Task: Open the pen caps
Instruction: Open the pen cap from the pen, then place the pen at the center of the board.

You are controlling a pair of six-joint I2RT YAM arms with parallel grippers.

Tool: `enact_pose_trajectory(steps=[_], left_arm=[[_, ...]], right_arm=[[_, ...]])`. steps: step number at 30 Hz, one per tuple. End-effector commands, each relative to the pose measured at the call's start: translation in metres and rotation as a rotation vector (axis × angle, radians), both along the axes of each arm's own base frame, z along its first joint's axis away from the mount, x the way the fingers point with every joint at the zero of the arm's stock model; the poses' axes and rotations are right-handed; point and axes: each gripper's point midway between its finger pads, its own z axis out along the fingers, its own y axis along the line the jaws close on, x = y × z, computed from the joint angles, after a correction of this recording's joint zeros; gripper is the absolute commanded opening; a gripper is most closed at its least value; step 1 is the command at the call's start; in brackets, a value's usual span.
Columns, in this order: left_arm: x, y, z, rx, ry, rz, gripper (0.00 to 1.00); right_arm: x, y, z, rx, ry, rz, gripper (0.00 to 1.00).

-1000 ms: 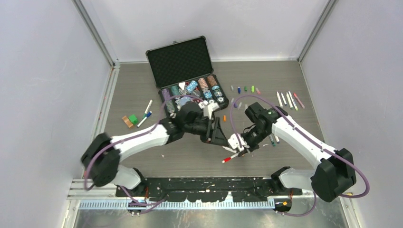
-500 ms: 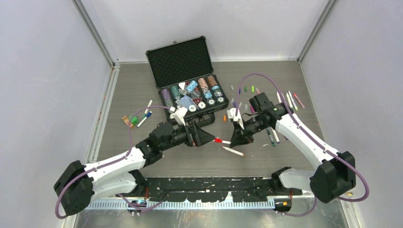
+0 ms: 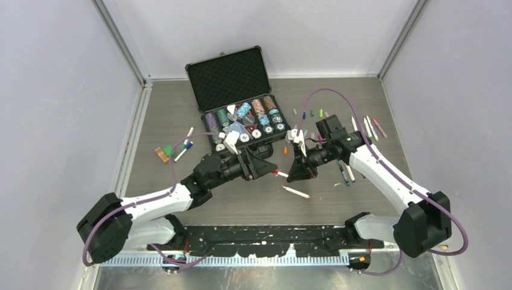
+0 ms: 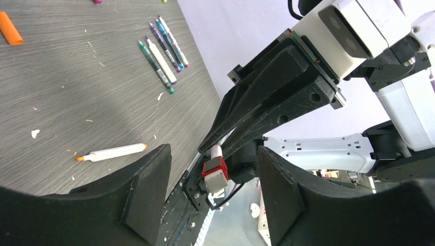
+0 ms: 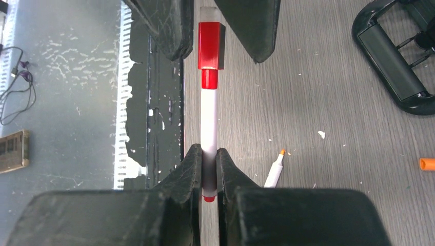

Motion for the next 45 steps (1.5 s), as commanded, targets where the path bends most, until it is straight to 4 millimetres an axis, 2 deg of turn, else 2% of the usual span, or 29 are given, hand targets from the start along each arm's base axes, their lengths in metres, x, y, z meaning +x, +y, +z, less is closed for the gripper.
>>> enact_pose_trajectory(steps=[1, 6, 11, 16, 19, 20, 23, 26, 33, 36, 41, 45], left_arm=[[0.001, -0.003, 0.024, -0.076, -0.049, -0.007, 0.61], [0.002, -0.004, 0.023, -0.083, -0.044, -0.005, 0.49], [0.003, -0.006, 0.019, -0.062, -0.035, -0.01, 0.33], [0.004, -0.007, 0.017, -0.028, -0.023, -0.008, 0.26], [0.006, -0.006, 0.018, -0.019, -0.01, 0.005, 0.04], [0.007, -0.006, 0.017, -0.011, 0.001, 0.01, 0.0], [0.013, 0.0, 0.011, 0.012, 0.063, 0.063, 0.0], [0.02, 0.015, 0.005, 0.003, 0.108, 0.158, 0.0], [0.035, 0.078, 0.009, -0.01, 0.109, 0.401, 0.0], [0.035, 0.096, 0.013, -0.024, 0.098, 0.45, 0.0], [0.031, 0.114, 0.018, -0.011, 0.058, 0.49, 0.0], [0.028, 0.118, 0.02, 0.033, 0.015, 0.482, 0.0]], right_arm=[[0.012, 0.005, 0.0, 0.009, 0.022, -0.054, 0.01], [0.015, 0.005, -0.002, 0.0, 0.028, -0.071, 0.01], [0.017, 0.005, -0.004, -0.007, 0.026, -0.084, 0.0], [0.022, 0.003, -0.008, -0.027, 0.001, -0.1, 0.0], [0.022, 0.001, -0.011, -0.035, -0.036, -0.096, 0.01], [0.022, 0.0, -0.012, -0.041, -0.051, -0.093, 0.0], [0.022, -0.004, -0.018, -0.063, -0.102, -0.072, 0.0], [0.014, -0.011, -0.026, -0.091, -0.165, 0.006, 0.01], [0.007, -0.017, -0.03, -0.113, -0.214, 0.068, 0.0], [0.005, -0.018, -0.032, -0.114, -0.208, 0.081, 0.0], [0.001, -0.018, -0.033, -0.113, -0.188, 0.104, 0.0], [0.001, -0.023, -0.044, -0.162, -0.149, 0.103, 0.01]])
